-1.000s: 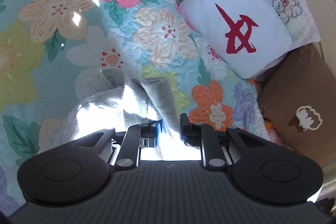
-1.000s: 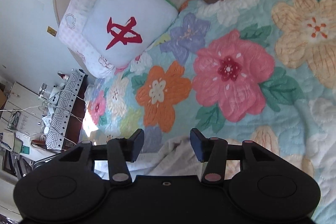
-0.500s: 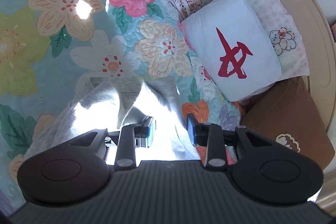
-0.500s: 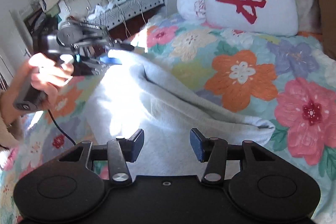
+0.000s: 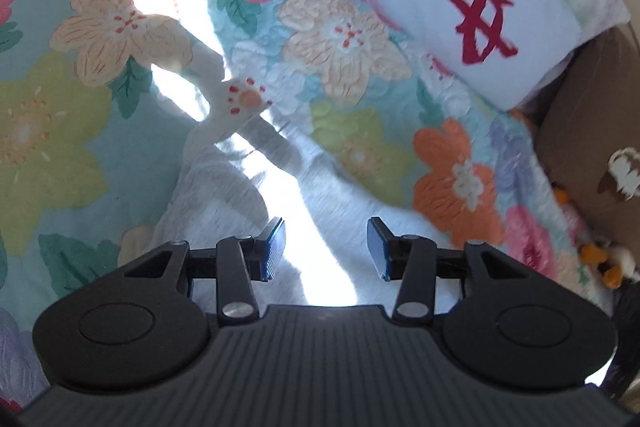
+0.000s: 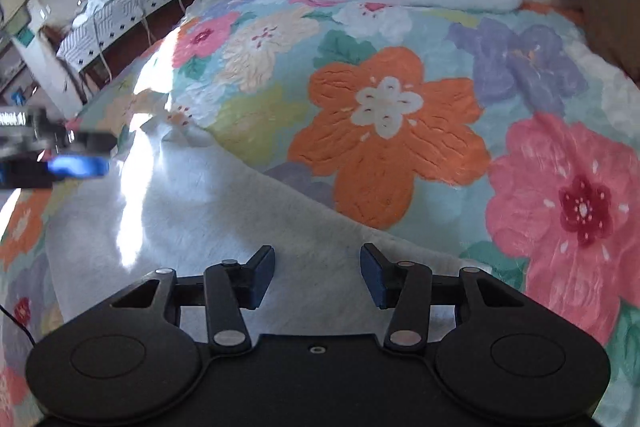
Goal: Fold clothes
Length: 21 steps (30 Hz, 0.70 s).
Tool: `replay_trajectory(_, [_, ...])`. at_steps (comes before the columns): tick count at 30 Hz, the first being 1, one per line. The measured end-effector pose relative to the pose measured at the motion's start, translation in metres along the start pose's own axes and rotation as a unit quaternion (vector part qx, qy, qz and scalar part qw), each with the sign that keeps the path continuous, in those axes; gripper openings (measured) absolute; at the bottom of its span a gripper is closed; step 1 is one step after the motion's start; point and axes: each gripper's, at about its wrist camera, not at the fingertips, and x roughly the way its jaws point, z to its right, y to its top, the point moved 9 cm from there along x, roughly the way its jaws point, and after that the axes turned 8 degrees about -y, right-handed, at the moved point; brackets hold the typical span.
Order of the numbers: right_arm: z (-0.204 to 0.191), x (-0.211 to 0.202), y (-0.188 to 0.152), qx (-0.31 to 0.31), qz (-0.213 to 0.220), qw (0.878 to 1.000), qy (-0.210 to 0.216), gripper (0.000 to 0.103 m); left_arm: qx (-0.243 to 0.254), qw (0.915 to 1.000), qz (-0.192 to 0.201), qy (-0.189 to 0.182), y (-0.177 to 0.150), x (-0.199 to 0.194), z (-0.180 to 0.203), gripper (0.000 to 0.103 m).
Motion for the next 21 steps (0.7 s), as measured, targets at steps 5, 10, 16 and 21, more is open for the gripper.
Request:
replay_trajectory(5, [-0.013,-0.007,0.009,0.006,0.013,1.000,0.020,0.050,0.068,0.9970,-0.036,-0.008,-0.001,0.030,0.025,0.044])
replay_trajectory(10, [-0.013,0.007,0.013,-0.020,0.003,1.000,-0.021,0.049,0.113,0.9906,-0.052,0.058,0.015,0.059,0.029,0.046])
replay_trajectory(16, [0.015,0.002,-0.001,0.005,-0.015,0.997,-0.074,0.037,0.134,0.9877,-0.041,0.071,0.019,0.056,0.025,0.047])
replay_trajectory(21, [0.008,-0.031,-0.012,0.005,0.017,0.996,-0.092,0.048,0.147,0.9827,-0.008,0.112,0.018,0.029,0.018,0.043])
